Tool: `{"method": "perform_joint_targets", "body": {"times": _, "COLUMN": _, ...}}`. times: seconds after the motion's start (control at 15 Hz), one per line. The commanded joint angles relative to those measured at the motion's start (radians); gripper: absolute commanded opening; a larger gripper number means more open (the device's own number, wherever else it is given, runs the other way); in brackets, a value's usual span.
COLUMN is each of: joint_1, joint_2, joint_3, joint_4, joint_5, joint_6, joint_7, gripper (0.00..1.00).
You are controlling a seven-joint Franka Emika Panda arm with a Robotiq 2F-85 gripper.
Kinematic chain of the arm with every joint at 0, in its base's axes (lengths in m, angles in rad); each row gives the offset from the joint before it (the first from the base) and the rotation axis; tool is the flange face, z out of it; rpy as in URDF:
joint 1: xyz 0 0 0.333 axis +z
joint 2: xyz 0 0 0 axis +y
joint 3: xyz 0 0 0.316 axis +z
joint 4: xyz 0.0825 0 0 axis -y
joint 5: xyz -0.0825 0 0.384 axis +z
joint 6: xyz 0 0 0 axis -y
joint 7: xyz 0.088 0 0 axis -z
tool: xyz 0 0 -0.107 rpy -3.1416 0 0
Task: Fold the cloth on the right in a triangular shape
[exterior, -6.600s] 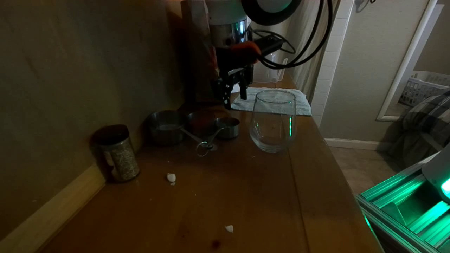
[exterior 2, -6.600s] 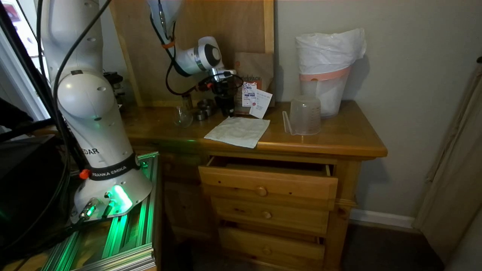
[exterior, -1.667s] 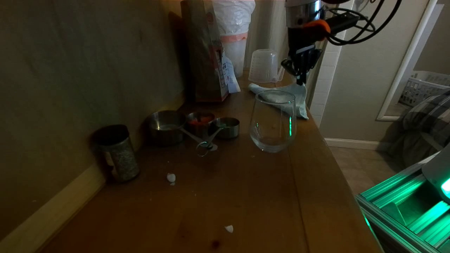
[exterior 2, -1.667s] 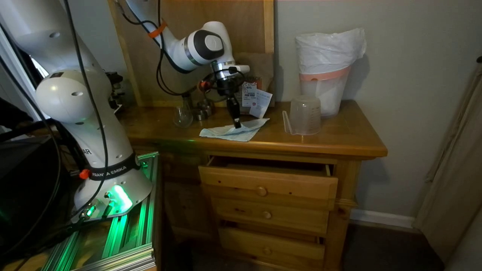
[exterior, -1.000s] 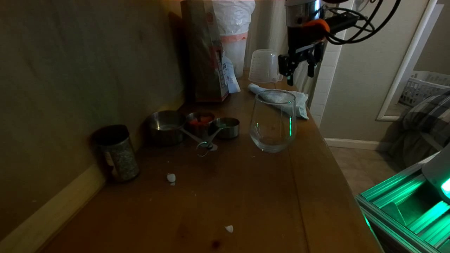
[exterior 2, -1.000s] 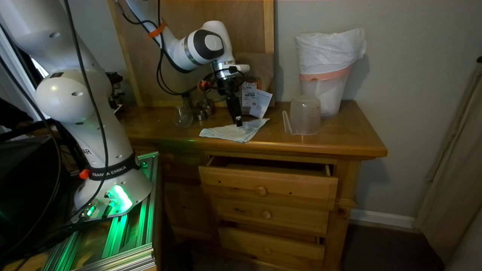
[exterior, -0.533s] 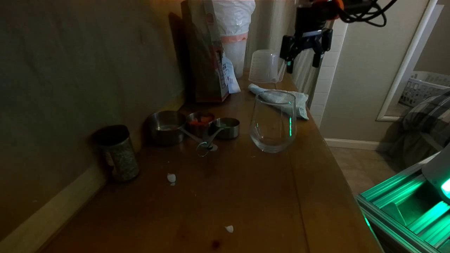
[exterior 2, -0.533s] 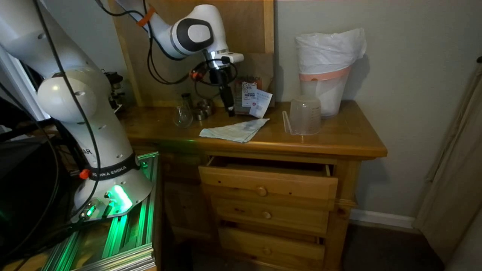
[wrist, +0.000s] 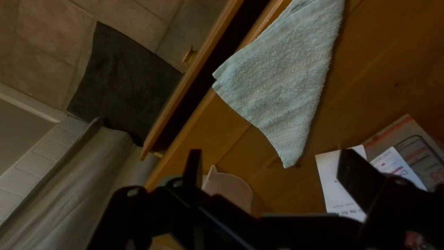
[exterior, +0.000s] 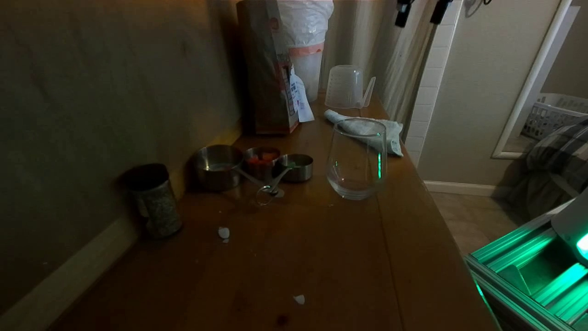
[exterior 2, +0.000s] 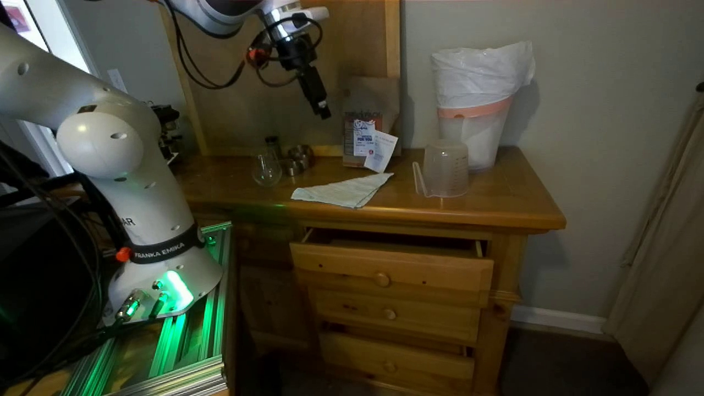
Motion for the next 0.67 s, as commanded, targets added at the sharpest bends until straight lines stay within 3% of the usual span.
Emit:
{"method": "perform_joint_targets", "body": {"times": 0.0, "joint_1": 0.033, "joint_2": -0.182, "joint_3": -0.032, "joint_4": 0.004, "joint_5": 0.08, "joint_6": -0.146, "joint_7": -0.081, "gripper": 1.0}}
{"method": "perform_joint_targets", "body": {"times": 0.2, "joint_1": 0.053, "joint_2": -0.286, "joint_3": -0.044, "joint_4": -0.018, "joint_5": 0.127, "joint_6": -0.238, "joint_7": -0.125, "gripper": 1.0}}
{"method": "perform_joint_targets", "body": {"times": 0.53, "joint_1": 0.099, "joint_2": -0.338, "joint_3": -0.044, "joint_4": 0.005, "joint_5": 0.209, "joint_6": -0.335, "joint_7": -0.201, "gripper": 1.0}}
{"method": "perform_joint_targets", "body": {"times": 0.6, "joint_1": 0.057, "joint_2": -0.313, "joint_3": -0.02, "joint_4": 0.005, "joint_5": 0.183, "joint_6": -0.309, "joint_7": -0.178, "gripper": 1.0}}
